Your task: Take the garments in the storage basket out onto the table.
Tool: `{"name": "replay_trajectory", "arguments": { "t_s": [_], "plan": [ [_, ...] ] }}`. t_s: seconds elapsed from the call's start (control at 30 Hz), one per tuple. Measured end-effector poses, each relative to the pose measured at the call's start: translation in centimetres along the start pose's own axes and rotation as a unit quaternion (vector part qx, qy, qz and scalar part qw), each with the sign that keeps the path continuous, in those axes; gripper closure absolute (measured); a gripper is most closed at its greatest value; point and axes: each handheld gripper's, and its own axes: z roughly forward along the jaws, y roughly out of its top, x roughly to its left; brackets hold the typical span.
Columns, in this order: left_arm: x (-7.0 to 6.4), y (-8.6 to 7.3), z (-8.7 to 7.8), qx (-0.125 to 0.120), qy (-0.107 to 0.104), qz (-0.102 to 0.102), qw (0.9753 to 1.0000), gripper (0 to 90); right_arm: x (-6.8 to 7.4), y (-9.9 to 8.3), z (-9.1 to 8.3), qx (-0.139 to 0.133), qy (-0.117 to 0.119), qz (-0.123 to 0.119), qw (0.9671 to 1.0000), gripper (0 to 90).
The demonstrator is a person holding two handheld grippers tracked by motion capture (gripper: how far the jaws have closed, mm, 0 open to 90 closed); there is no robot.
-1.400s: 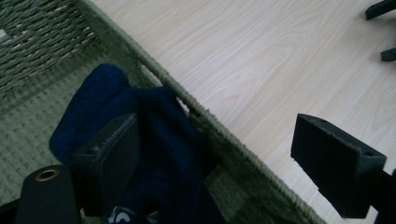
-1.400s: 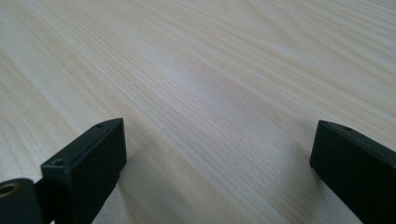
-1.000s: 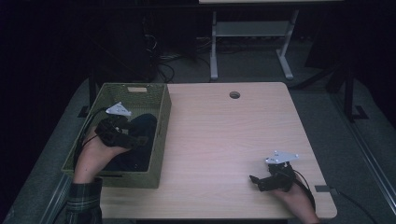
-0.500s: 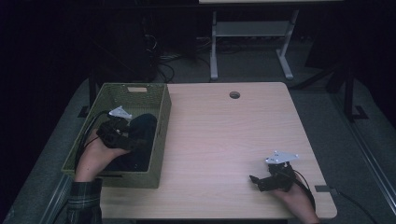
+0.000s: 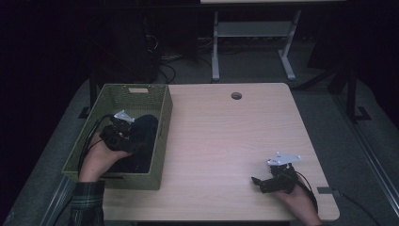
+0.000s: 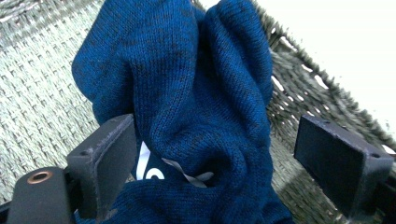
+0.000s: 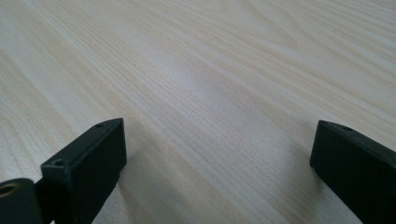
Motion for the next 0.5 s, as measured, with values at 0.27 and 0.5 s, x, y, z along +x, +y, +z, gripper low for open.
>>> {"name": "replay_trajectory", "arguments": {
  "t_s": [0.27, 0.5],
  "plan": [
    [-0.1, 0.0, 1.8, 0.029, 0.007, 0.016, 0.9994, 12.7, 0.0, 0.0, 0.0, 0.000, 0.000, 0.000, 1.0000, 3.4],
    [0.2, -0.2, 3.2, 0.049, 0.001, 0.023, 0.9986, 13.1, 0.0, 0.0, 0.0, 0.000, 0.000, 0.000, 1.0000, 3.3]
  ]
}}
